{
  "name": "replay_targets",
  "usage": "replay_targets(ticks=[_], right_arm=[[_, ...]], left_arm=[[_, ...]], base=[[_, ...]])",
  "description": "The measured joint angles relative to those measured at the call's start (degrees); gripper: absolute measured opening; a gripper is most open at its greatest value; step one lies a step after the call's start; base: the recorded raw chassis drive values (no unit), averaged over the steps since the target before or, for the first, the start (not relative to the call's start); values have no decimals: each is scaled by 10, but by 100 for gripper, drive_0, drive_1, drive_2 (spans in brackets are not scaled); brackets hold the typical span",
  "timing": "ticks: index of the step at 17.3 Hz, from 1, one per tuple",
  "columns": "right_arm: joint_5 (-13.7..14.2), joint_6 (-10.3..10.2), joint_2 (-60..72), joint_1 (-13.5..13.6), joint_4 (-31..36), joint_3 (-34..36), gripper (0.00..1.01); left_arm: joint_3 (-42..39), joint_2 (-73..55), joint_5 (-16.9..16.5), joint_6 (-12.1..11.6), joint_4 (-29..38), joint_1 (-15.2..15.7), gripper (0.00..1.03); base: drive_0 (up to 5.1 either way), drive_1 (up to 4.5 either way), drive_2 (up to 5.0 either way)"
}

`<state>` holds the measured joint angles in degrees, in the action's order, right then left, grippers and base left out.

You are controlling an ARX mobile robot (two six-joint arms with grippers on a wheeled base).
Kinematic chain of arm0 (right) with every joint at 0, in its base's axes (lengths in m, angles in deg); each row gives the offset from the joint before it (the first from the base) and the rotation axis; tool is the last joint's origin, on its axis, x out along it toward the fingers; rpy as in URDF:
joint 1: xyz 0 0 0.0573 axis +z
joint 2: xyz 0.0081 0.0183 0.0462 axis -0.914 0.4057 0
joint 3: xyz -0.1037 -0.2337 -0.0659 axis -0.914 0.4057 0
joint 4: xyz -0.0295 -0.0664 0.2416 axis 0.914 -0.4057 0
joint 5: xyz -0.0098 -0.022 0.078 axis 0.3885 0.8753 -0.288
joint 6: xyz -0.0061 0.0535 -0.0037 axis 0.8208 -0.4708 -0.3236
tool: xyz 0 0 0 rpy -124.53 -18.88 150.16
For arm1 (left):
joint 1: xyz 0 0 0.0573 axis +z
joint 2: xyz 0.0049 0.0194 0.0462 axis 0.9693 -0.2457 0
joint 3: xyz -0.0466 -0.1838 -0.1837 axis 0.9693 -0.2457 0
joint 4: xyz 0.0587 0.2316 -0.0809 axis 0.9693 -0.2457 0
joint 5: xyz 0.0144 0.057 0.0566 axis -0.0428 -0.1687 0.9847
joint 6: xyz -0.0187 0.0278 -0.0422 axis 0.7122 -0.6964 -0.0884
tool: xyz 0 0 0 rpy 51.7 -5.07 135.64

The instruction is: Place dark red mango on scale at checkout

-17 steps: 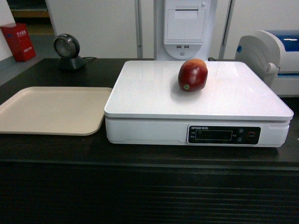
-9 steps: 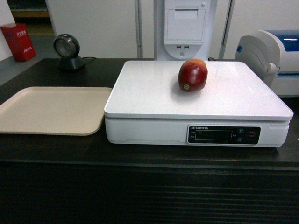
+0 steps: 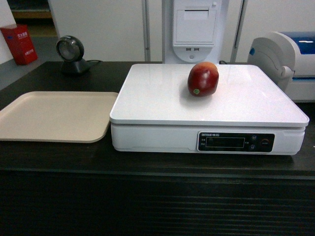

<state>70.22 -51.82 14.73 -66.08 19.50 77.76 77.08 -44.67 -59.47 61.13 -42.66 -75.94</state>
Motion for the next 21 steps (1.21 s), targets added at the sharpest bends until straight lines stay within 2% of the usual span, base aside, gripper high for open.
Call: replay_targets(ticks=[21], right_arm=[[0, 0, 0, 0, 0, 0, 98]], left_arm=[[0, 0, 1, 0, 0, 0, 98]], base=[[0, 0, 0]])
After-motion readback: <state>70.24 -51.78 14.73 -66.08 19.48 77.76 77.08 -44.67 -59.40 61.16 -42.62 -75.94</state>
